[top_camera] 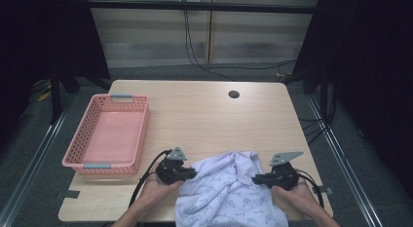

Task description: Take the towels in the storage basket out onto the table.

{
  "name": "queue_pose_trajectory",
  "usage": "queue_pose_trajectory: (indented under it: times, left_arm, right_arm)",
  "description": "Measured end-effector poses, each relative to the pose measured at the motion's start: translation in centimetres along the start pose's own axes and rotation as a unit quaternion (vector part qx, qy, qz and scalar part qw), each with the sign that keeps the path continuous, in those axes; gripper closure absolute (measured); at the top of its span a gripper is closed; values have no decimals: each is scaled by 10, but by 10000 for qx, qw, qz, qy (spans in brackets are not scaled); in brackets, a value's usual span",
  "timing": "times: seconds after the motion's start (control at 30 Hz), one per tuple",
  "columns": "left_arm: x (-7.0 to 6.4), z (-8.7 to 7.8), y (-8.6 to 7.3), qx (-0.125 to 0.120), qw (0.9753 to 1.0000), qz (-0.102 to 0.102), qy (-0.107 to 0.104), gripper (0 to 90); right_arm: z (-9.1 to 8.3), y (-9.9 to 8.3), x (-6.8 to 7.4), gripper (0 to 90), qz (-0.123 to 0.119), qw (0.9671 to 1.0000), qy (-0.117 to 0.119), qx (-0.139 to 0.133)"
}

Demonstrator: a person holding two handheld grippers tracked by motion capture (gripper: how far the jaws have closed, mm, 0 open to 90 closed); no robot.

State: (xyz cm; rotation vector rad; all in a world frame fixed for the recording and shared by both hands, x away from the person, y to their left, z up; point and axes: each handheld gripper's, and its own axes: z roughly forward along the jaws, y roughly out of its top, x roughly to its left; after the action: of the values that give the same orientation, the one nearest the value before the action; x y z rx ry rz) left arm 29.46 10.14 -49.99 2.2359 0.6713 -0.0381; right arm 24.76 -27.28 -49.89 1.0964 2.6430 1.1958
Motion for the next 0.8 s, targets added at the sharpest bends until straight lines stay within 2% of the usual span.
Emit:
queue_pose_trajectory:
  times: [0.1, 0.17, 0.2, 0.23, 0.27, 0.3, 0.33, 0.37, 0.4, 0.43, 0.47, 0.5, 0.53, 0.57, 0.6, 0.63, 0.67, 0.7, 0.77, 0.8]
  left_arm:
    - [-12, -3, -5, 63, 9999, 57, -146, 843]
    - [-19, -5, -9, 129, 9996, 86, -228, 842]
    - [-22, -8, -11, 130, 9994, 91, -314, 843]
    - [-24, -11, -12, 146, 9991, 118, -387, 843]
    - [-27, -14, -13, 101, 9992, 126, -371, 843]
    - [-29, -24, -12, -175, 9990, 30, -398, 843]
    - [-29, -24, -12, -175, 9990, 30, -398, 844]
    - [-28, -30, -10, -377, 9986, -23, -361, 845]
    - [-27, -34, -8, -487, 9984, -33, -289, 845]
    - [-24, -45, -1, -726, 9971, -48, -221, 845]
    - [-24, -45, -1, -726, 9971, -48, -221, 845]
    - [-22, -51, 4, -852, 9963, -38, -143, 845]
    - [-19, -57, 9, -964, 9953, -32, -103, 845]
    - [-17, -65, 16, -1144, 9934, -41, -28, 845]
    - [-15, -70, 21, -1253, 9921, -43, 20, 845]
    - [-14, -76, 28, -1344, 9909, 12, 59, 845]
    - [-12, -83, 34, -1444, 9894, 72, 153, 845]
    - [-9, -92, 43, -1610, 9866, 122, 224, 845]
    - [-4, -102, 54, -1815, 9826, 123, 367, 845]
    - [0, -107, 60, -1911, 9805, 95, 452, 845]
  right_arm:
    - [-6, -7, 10, 875, -27, 9999, 69, 125]
    - [-12, -13, 19, 875, 15, 9992, 228, 336]
    - [-17, -16, 29, 875, -45, 9984, 231, 515]
    - [-17, -16, 29, 875, -45, 9984, 231, 515]
    - [-18, -17, 33, 875, -79, 9981, 250, 562]
    - [-25, -20, 40, 875, -168, 9985, 169, 492]
    - [-25, -20, 40, 875, -168, 9985, 169, 492]
    - [-39, -17, 36, 876, -8, 9998, 155, -86]
    - [-39, -17, 36, 876, -8, 9998, 155, -86]
    - [-53, -10, 30, 876, 20, 9989, -21, -466]
    - [-53, -10, 30, 876, 20, 9989, -21, -466]
    - [-63, -4, 26, 876, 43, 9974, -106, -713]
    - [-73, 2, 23, 876, 45, 9955, -185, -926]
    - [-94, 17, 16, 876, 11, 9900, -407, -1350]
    - [-94, 17, 16, 876, 11, 9900, -407, -1350]
    - [-108, 29, 11, 876, -59, 9857, -535, -1599]
    - [-108, 29, 11, 876, -59, 9857, -535, -1599]
    - [-114, 35, 8, 875, -84, 9829, -599, -1741]
    - [-125, 50, 2, 873, -238, 9759, -739, -2038]
    - [-128, 55, 0, 873, -275, 9743, -792, -2091]
